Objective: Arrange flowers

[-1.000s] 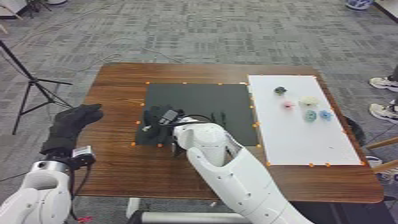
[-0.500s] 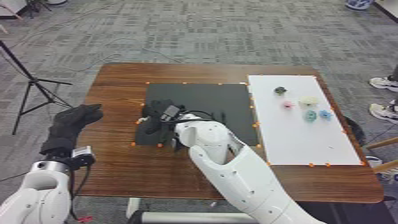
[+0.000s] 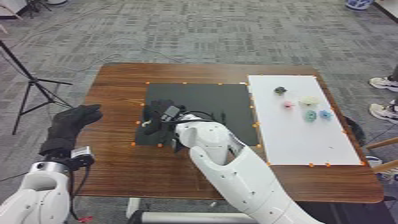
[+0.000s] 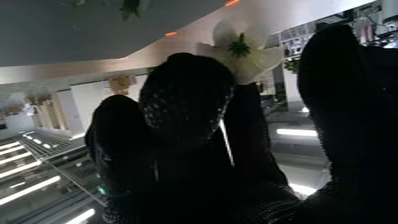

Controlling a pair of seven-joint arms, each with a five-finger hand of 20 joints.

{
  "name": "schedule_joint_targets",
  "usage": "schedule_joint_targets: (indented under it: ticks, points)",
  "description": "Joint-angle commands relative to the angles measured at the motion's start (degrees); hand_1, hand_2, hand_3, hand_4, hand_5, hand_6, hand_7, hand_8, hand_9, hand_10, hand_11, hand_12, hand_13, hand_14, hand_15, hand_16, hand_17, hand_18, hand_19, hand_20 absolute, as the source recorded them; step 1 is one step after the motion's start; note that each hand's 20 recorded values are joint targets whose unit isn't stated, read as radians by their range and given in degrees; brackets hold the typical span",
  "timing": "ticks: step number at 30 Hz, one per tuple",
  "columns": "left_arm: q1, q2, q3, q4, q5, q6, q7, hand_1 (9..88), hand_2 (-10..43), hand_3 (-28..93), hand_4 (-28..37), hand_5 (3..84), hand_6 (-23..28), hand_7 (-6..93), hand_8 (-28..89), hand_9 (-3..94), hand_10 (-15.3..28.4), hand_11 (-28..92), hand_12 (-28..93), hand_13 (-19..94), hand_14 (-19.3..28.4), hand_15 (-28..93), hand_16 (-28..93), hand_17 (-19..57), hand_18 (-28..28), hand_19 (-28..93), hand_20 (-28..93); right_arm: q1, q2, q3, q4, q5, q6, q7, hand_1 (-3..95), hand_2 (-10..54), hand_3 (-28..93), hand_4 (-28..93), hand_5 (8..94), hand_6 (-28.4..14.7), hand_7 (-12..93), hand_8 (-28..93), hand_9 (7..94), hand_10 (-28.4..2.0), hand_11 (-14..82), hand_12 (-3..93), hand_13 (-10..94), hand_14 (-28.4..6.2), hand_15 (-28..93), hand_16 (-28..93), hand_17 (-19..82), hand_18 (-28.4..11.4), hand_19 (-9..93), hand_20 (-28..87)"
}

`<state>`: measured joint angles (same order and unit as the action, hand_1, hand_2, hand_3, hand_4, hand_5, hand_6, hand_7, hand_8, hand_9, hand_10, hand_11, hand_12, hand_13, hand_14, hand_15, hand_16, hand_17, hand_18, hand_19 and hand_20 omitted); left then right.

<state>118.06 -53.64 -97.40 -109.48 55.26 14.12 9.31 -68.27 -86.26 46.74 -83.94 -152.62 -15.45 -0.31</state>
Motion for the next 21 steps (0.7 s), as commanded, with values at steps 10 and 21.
schedule_joint_targets:
  ticks: [10, 21]
  points:
    - [0.42, -0.49, -0.33, -0.56, 0.25, -0.73, -0.39, 27.6, 7.1, 69, -22.6, 56.3, 2.5, 17.3, -8, 56.2, 14.7, 22, 12, 43, 17.8, 22, -2, 8.7, 11.0, 5, 18, -1.58, 0.72, 0.17, 0.93, 2.51, 7.39, -0.8, 32.8, -9.5, 68, -15, 56.6, 1.2, 16, -12, 56.4, -12.9, 7.0, 9.0, 91, -1.9, 55, 31, 62, -14.9, 93, 52]
    - [0.36, -0.38, -0.44, -0.6, 0.36, -1.13, -0.74, 27.9, 6.6, 69, -22.1, 56.2, 2.5, 17.3, -8, 56.2, 14.6, 22, 12, 44, 17.7, 22, -2, 8.7, 10.9, 5, 18, -1.72, 0.7, 1.15, 0.09, 0.02, 1.16, -1.27, 32.7, -7.8, 68, -15, 50.8, 1.5, 17, -13, 58.3, -12.4, 7.4, 9.2, 90, -3.3, 51, 31, 59, -15.9, 93, 46]
